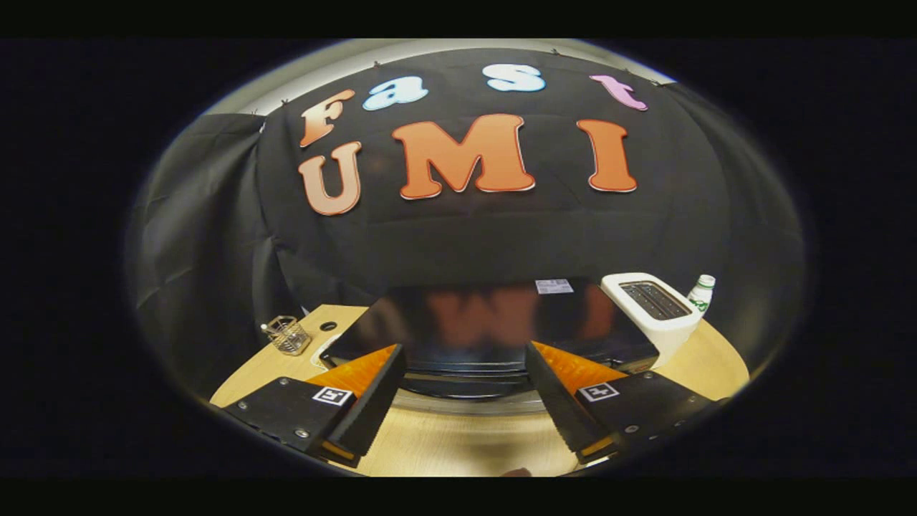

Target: Open the toaster oven, put the food inside, and close the toaster oven door.

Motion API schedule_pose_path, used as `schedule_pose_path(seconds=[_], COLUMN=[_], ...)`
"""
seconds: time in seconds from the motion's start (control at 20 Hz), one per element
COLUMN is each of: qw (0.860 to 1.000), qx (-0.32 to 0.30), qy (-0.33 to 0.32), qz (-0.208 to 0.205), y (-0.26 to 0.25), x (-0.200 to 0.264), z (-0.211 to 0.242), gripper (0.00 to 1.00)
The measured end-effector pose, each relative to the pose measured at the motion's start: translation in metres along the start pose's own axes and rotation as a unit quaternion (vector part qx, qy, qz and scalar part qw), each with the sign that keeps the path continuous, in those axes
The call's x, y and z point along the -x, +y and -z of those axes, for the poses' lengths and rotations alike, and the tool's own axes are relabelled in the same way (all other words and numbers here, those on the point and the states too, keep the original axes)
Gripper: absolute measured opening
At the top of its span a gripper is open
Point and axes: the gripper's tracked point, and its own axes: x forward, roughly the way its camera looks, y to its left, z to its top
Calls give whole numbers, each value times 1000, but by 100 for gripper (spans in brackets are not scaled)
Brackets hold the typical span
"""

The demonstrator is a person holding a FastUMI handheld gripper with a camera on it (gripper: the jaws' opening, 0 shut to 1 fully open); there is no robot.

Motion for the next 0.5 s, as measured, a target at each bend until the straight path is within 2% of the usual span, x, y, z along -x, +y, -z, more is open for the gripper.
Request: schedule_pose_path(seconds=[0.15, 0.25, 0.35, 0.4, 0.5], qw=[1000, 999, 999, 999, 999], qx=[9, 31, 41, 29, 44], qy=[20, 0, -23, -21, -27], qz=[13, 25, 23, 21, 11], y=[1, 1, 2, 3, 5], x=[-4, -4, -2, 0, 5], z=[18, 19, 14, 18, 23], gripper=[99, 98, 98, 97, 93])
